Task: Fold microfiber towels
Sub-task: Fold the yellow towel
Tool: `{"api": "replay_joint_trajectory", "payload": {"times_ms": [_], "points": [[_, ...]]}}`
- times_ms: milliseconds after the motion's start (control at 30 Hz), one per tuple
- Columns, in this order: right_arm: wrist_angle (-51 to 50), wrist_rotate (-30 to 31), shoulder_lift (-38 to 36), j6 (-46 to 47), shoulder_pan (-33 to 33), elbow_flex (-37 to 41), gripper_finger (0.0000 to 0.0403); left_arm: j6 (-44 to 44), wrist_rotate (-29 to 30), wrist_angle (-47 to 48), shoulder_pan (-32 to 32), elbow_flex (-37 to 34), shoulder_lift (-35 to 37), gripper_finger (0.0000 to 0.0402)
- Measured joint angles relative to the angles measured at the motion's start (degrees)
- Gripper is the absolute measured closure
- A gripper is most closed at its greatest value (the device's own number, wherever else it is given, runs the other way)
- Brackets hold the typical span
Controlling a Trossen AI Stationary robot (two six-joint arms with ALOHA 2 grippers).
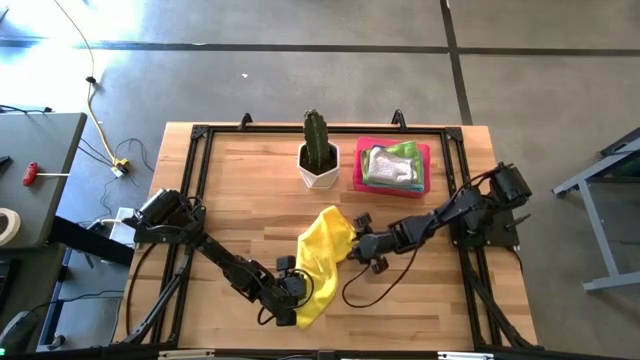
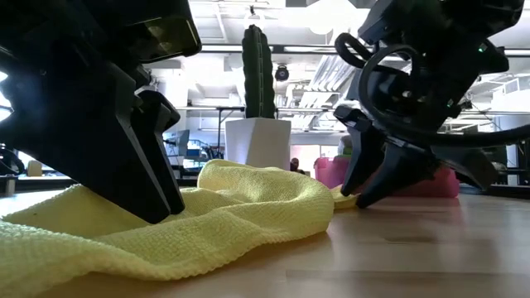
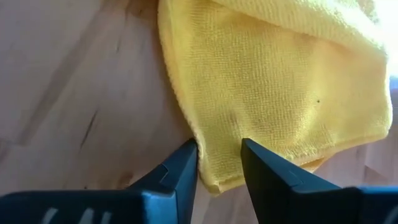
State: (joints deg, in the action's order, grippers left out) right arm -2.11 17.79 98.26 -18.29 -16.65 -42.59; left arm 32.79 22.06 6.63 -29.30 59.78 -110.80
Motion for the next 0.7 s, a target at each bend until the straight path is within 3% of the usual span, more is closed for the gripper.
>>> {"api": "replay_joint_trajectory", "payload": {"times_ms": [100,300,467,700], "points": [[-0.05,-2.16,0.0,0.25,0.56,0.02,0.0306,0.01,0.0,0.0,0.0,0.0,0.0,0.0275],[0.56,-6.08,0.01,2.4,0.73,-0.01,0.0394,0.0,0.02,-0.81,0.0,-0.01,0.0,0.0275],[-3.13,-6.91,0.04,14.79,0.58,-2.92,0.0385,-1.76,0.04,-0.9,0.03,0.02,0.0,0.0275],[-26.57,-8.27,-0.86,26.77,-0.74,-16.81,0.0398,-14.58,0.09,-0.52,0.02,4.89,0.0,0.0275]]}}
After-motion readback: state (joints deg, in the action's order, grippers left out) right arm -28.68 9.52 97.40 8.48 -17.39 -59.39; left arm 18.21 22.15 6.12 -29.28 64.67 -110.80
